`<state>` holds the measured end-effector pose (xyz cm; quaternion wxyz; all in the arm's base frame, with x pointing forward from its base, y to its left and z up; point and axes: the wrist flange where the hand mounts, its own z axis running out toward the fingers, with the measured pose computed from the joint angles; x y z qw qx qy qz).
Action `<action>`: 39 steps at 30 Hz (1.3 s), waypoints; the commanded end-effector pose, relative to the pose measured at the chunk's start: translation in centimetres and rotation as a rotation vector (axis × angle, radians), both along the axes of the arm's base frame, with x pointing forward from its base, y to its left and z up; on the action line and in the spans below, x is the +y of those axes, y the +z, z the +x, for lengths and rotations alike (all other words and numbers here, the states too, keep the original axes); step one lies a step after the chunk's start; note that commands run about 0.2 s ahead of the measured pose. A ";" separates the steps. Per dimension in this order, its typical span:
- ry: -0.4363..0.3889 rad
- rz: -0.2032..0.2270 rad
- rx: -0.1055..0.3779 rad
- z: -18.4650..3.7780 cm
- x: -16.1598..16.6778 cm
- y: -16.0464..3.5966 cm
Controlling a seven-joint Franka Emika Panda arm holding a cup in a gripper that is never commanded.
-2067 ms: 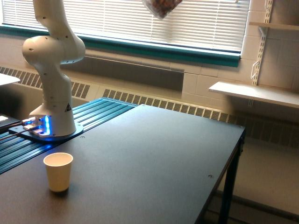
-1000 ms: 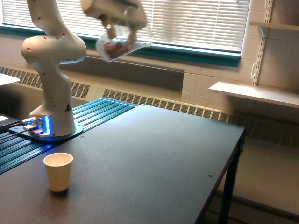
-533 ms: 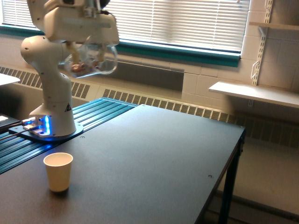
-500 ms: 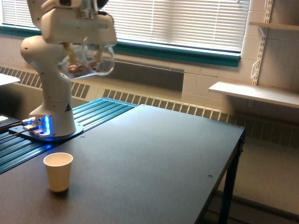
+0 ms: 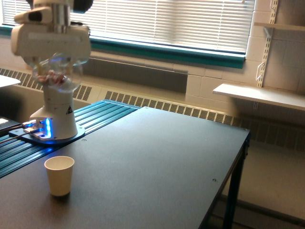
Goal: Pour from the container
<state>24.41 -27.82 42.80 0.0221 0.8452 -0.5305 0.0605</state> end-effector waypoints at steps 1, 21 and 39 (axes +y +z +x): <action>-0.015 0.041 0.087 -1.1 -0.4 -2.9; 0.038 0.053 0.284 -0.5 0.6 -10.7; 0.038 0.088 0.338 0.2 1.6 -13.0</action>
